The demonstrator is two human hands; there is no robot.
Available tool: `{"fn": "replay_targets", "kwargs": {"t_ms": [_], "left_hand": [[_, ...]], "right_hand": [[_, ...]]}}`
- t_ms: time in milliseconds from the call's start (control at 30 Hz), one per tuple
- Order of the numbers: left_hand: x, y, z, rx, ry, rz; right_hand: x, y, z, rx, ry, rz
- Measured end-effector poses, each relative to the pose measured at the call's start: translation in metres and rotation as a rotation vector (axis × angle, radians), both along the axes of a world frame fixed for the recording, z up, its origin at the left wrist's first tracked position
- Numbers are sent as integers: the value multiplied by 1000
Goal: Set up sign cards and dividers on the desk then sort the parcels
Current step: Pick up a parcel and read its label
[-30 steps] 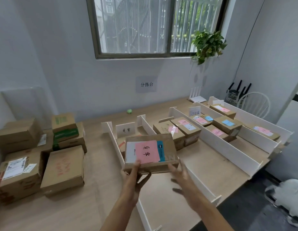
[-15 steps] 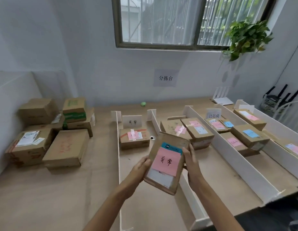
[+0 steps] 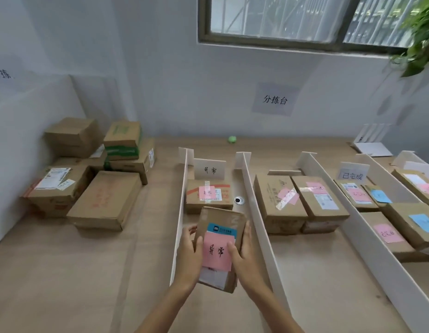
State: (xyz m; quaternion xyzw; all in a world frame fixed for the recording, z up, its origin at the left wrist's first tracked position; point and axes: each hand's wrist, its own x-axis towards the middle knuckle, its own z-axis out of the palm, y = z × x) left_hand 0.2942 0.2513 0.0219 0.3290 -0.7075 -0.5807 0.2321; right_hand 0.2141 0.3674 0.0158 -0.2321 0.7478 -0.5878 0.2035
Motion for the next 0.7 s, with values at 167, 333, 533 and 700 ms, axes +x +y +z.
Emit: {"fn": "replay_targets", "kwargs": {"t_ms": [167, 333, 533, 700], "left_hand": [[-44, -54, -37, -331, -160, -90], [-93, -99, -75, -367, -265, -165], [-114, -113, -122, -312, -430, -322], [-112, -113, -138, -325, -482, -319]], "right_hand": [[-71, -59, -27, 69, -87, -15], [-101, -102, -63, 164, -187, 67], [-123, -121, -108, 261, -135, 130], [-126, -127, -128, 270, -30, 210]]}}
